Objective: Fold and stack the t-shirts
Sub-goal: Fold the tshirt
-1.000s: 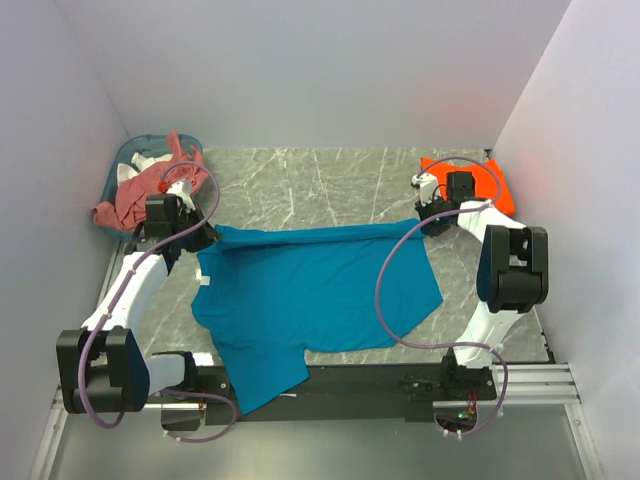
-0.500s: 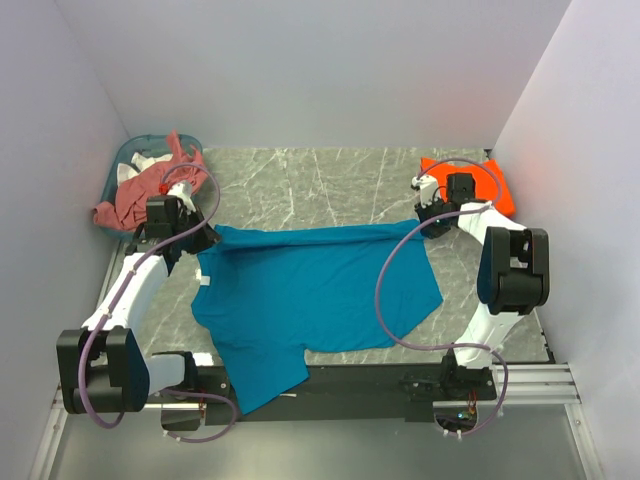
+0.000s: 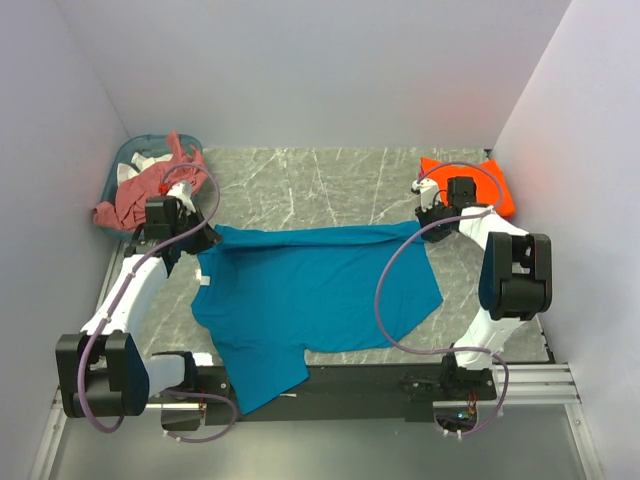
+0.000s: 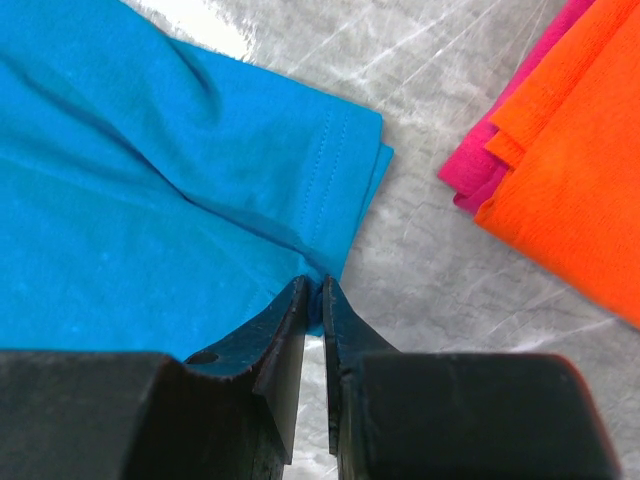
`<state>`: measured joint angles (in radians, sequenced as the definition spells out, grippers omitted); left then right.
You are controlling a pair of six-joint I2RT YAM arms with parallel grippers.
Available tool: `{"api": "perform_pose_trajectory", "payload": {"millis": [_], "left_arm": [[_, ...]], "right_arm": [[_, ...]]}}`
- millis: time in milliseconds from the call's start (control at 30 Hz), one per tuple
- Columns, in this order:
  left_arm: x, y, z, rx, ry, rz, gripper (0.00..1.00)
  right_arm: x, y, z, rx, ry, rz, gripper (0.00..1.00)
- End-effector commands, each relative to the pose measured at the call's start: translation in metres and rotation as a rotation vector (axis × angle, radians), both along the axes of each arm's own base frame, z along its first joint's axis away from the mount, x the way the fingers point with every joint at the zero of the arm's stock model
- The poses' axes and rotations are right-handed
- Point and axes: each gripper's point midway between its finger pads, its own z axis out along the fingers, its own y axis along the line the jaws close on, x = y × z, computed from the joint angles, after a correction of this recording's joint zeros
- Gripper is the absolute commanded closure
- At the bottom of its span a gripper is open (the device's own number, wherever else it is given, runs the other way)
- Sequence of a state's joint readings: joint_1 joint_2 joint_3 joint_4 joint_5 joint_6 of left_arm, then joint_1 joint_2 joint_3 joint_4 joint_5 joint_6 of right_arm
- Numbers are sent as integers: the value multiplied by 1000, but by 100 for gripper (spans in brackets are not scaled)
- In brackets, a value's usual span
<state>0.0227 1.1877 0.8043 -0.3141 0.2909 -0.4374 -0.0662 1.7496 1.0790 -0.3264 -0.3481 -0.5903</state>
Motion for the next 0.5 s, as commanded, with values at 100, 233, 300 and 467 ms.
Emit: {"api": "perform_pose_trajectory", "payload": {"millis": [100,233,300,467], "left_arm": [[-4,-2,7,9,-35,-28,100],[-5,-2,8,7,-35,-27,100],[-5,-2,8,10,-37,-29,100],[-7,-3,9,7,-39,-32,100]], "right_arm": [[1,-4,15,-14,-53,3,79],[-1,-4,15,-12,-51,3,72],[-1,-4,15,-13,-53,4,71],[-4,-3,16,-13,-52,4,71]]}}
